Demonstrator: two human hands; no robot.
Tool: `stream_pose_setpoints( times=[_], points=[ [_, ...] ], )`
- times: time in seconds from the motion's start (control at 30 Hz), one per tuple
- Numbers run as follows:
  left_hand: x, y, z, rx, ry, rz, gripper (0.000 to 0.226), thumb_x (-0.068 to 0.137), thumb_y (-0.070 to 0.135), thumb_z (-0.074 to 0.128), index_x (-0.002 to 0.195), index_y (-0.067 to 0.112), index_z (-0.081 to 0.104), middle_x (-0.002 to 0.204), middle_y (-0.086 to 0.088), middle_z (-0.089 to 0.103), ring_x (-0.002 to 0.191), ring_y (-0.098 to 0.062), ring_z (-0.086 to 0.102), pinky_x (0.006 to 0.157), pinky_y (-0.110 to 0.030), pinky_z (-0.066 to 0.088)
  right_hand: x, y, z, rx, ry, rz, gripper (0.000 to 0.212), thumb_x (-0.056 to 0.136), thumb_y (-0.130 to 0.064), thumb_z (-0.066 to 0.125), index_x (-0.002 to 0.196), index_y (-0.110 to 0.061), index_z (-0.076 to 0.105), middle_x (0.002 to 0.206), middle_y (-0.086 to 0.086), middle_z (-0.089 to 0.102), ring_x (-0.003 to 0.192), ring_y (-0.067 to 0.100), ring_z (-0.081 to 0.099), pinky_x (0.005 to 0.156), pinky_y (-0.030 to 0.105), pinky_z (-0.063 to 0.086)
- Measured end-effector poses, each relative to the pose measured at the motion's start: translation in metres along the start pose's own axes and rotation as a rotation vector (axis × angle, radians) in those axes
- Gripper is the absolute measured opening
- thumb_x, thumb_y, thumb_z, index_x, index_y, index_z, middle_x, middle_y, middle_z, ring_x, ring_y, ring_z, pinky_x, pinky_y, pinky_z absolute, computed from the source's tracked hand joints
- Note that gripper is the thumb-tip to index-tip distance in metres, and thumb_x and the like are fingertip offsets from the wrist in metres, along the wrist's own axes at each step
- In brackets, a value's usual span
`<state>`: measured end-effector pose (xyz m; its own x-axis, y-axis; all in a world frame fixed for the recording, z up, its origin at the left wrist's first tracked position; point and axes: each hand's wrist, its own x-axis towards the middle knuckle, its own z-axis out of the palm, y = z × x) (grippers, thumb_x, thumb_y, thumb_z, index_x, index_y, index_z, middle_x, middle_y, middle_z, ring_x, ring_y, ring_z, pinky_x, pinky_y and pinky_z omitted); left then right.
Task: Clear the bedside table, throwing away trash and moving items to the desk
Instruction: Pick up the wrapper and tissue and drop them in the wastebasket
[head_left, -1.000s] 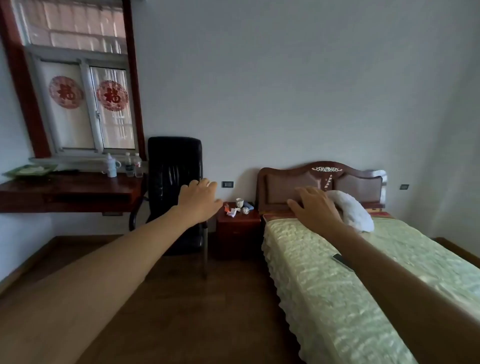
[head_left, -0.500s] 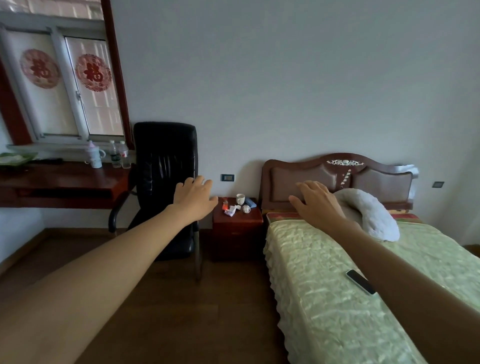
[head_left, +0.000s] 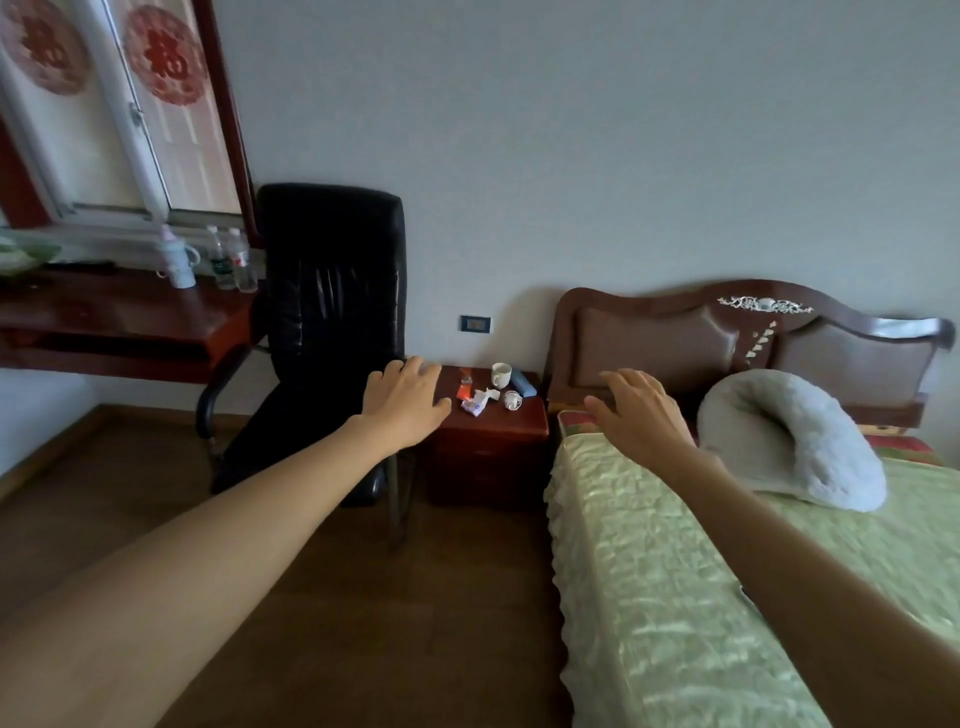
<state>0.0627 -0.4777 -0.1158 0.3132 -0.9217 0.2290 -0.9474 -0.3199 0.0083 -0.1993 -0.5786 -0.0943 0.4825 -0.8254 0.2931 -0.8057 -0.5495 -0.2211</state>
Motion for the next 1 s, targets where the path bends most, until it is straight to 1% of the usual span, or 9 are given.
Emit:
stream_pose_setpoints(
  times=[0.13,0.3,0.4,0.53,0.63,0.77,1.0],
  points=[
    [0.066,-0.016,0.031,-0.013,-0.004,-0.002,0.055,0.092,0.046,0.042,0.138,0.015,0.040,0.140,-0.008,0.045,0.127,-0.029,0.043,0.092,-0.042,0.043,0.068,0.006,0.032,-0.007,-0.005,-0.012,0.049,0.095,-0.038,0.046,0.135,-0.011,0.045,0.136,0.009,0.048,0.133,0.027,0.034,0.106,0.045,0.034],
    [0.147,-0.032,0.064,-0.006,-0.026,0.005,0.055,0.093,0.045,0.042,0.138,0.015,0.039,0.141,-0.008,0.044,0.128,-0.029,0.042,0.095,-0.043,0.043,0.144,0.017,0.069,0.011,-0.020,0.012,0.042,0.094,-0.037,0.046,0.126,-0.012,0.051,0.127,0.007,0.053,0.127,0.027,0.038,0.099,0.044,0.037],
    [0.186,-0.034,0.086,-0.010,-0.065,0.004,0.057,0.093,0.045,0.042,0.140,0.014,0.037,0.142,-0.008,0.043,0.128,-0.029,0.042,0.096,-0.043,0.042,0.181,0.028,0.089,0.015,-0.054,0.033,0.044,0.094,-0.037,0.046,0.130,-0.011,0.049,0.130,0.007,0.051,0.129,0.027,0.037,0.101,0.043,0.036],
    [0.237,-0.034,0.124,-0.010,-0.090,-0.002,0.056,0.093,0.044,0.043,0.139,0.013,0.038,0.142,-0.008,0.043,0.127,-0.029,0.043,0.095,-0.042,0.042,0.233,0.052,0.123,0.033,-0.077,0.055,0.040,0.093,-0.036,0.047,0.124,-0.010,0.052,0.127,0.008,0.053,0.127,0.026,0.039,0.100,0.043,0.036],
    [0.268,-0.034,0.151,-0.005,-0.109,-0.010,0.056,0.092,0.044,0.044,0.139,0.013,0.038,0.140,-0.009,0.045,0.126,-0.029,0.044,0.095,-0.042,0.043,0.266,0.071,0.151,0.036,-0.111,0.035,0.042,0.094,-0.037,0.047,0.127,-0.010,0.050,0.130,0.008,0.052,0.129,0.026,0.038,0.102,0.044,0.036],
    [0.327,-0.026,0.186,0.004,-0.148,-0.036,0.056,0.092,0.044,0.045,0.139,0.013,0.039,0.140,-0.009,0.045,0.126,-0.029,0.044,0.095,-0.043,0.043,0.324,0.105,0.190,0.046,-0.159,0.020,0.050,0.094,-0.038,0.047,0.136,-0.011,0.044,0.138,0.008,0.047,0.134,0.027,0.033,0.106,0.045,0.033],
    [0.428,-0.004,0.232,-0.011,-0.190,-0.104,0.056,0.092,0.042,0.046,0.139,0.013,0.038,0.143,-0.010,0.043,0.129,-0.029,0.041,0.099,-0.043,0.040,0.429,0.161,0.241,0.077,-0.223,0.015,0.052,0.094,-0.038,0.048,0.138,-0.012,0.043,0.141,0.007,0.045,0.136,0.027,0.031,0.108,0.044,0.031]
  ],
)
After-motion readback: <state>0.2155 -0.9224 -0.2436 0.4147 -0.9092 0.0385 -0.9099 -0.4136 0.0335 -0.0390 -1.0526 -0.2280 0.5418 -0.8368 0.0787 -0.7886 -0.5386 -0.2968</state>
